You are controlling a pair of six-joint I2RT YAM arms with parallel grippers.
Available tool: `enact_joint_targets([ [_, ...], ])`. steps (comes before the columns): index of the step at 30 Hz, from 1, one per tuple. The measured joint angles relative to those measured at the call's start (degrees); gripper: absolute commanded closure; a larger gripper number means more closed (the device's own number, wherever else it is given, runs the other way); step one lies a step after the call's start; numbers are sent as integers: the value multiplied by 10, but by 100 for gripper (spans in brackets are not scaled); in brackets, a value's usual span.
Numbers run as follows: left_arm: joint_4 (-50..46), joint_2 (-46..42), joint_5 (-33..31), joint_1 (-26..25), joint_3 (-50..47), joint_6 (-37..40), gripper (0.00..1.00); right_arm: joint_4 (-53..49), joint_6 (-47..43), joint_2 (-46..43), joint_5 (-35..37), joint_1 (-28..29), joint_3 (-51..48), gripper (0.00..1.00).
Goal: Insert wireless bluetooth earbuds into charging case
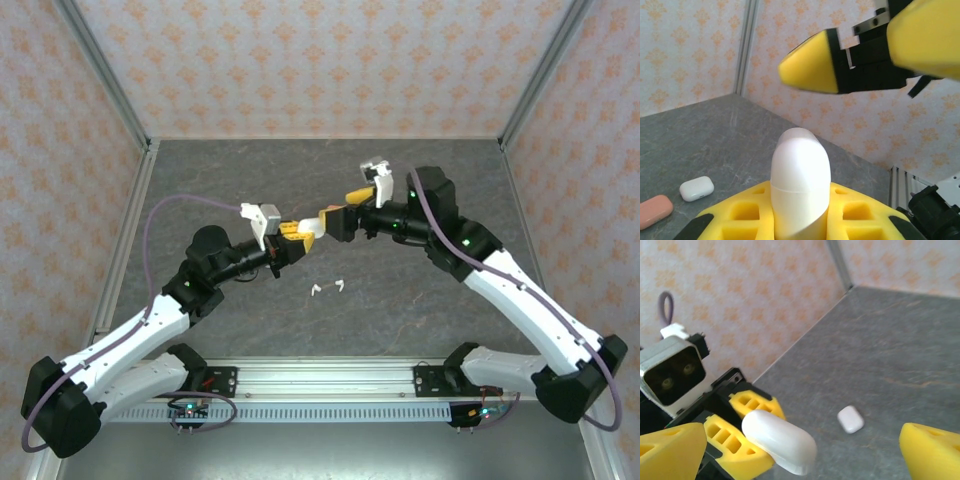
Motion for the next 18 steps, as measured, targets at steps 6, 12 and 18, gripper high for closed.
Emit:
enact_joint_targets([
  [6,-62,45,-36,0,33,14,100,35,13,-87,150,-10,-83,1],
  [12,-116,164,-62,0,95,11,100,20,20,-103,262,-11,-118,1],
  [18,-179,303,-80,0,181,4,100,-6,31,-104,346,-11,-149,1],
])
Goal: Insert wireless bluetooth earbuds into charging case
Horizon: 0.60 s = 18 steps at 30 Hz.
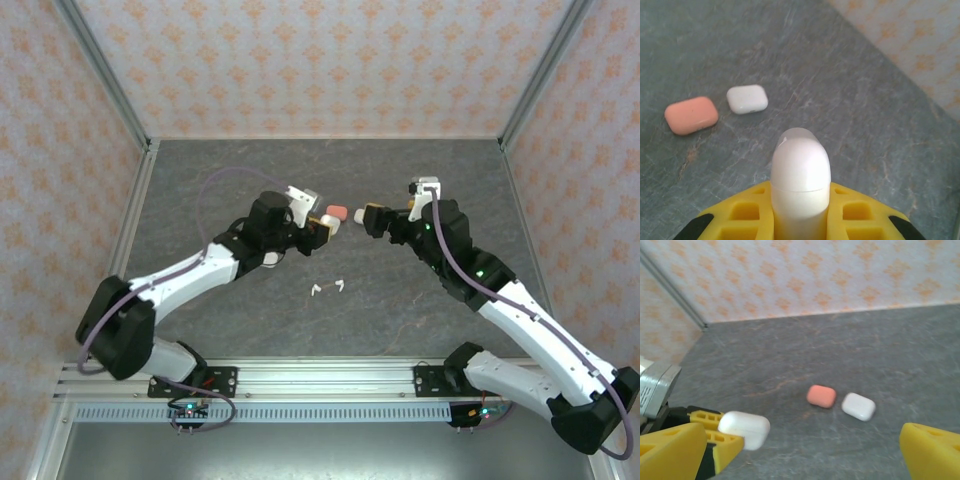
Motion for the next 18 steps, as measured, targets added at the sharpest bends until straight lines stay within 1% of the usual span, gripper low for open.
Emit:
enact_joint_targets([
  [5,-20,78,-11,0,50,-21,100,-16,1,-1,32,0,-32,1],
  [12,-38,174,-14,0,96,-56,100,-17,-6,0,47,-5,-37,1],
  [15,-43,210,-15,0,109,-71,96,-17,-10,2,47,-6,-38,1],
  [18,-48,235,-17,0,117,-86,89,-17,-17,8,47,-7,-39,1],
])
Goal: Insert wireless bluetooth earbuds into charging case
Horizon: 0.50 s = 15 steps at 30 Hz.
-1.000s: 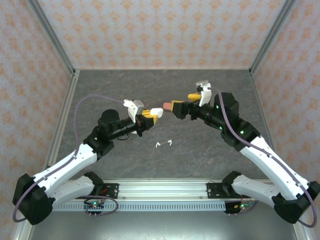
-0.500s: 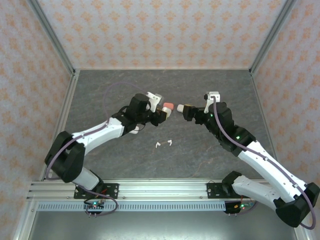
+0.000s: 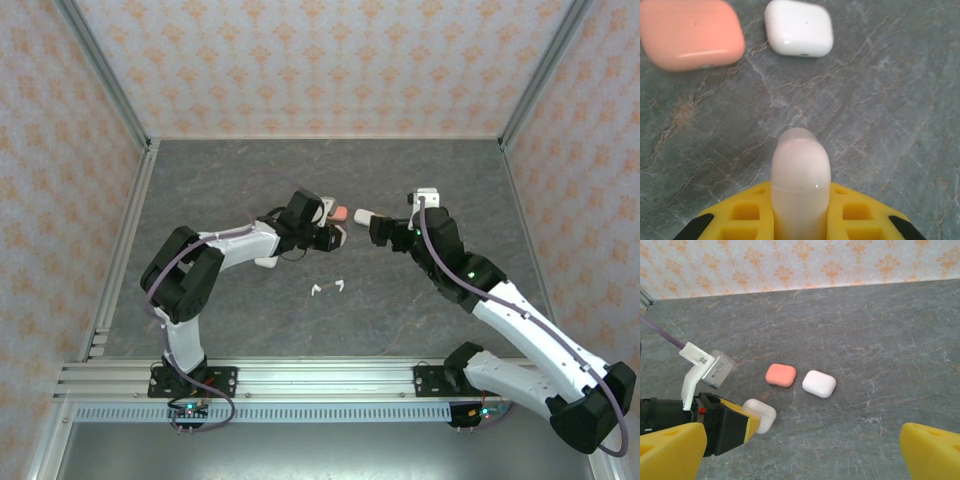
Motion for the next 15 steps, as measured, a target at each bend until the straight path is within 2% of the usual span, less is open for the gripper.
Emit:
enact_joint_targets([
  [6,-12,21,-10,0,1,-18,80,0,-7,10,0,0,-1,1],
  [11,-15,26,-19,0,4,-24,66,0,-9,23,-3,0,-1,1],
  [15,-23,33,-35,0,5,-26,61,-1,-9,25,-7,-1,-1,1],
])
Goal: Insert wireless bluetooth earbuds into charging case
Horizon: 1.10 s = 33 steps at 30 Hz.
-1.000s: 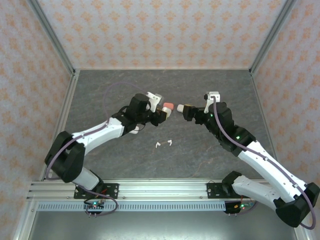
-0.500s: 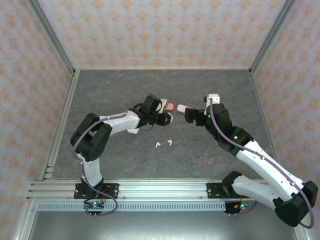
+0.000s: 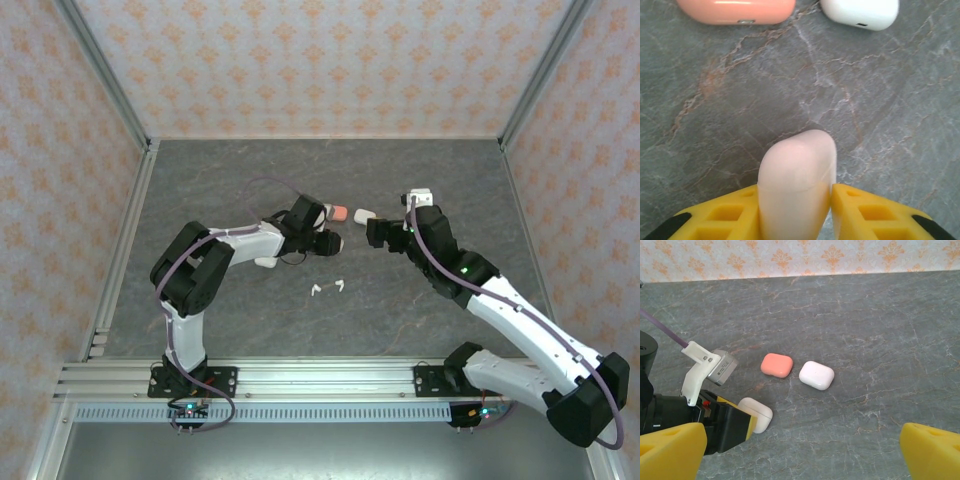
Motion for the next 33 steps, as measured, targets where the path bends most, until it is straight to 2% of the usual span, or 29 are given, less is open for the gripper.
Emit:
enact_joint_targets([
  [9,-5,-2,-34,6,-2,14,49,-13,0,0,-16,0,11,1],
  [14,-4,-38,-34,16,-26,14,45,-27,0,5,-29,0,25,1],
  [20,11,-132,-34,34,-59,14,40,-37,3,23,-60,0,40,1],
  [25,23,-223,-46,75,-111,12,36,-38,3,75,-127,0,58,1],
  [29,24,-300,-78,106,-156,5,26,-47,2,153,-158,7,91,1],
  [31,18,-348,-110,114,-178,-1,18,-50,-1,200,-165,22,115,1],
  [33,8,-389,-143,120,-193,-12,14,-52,-9,245,-169,40,140,2],
])
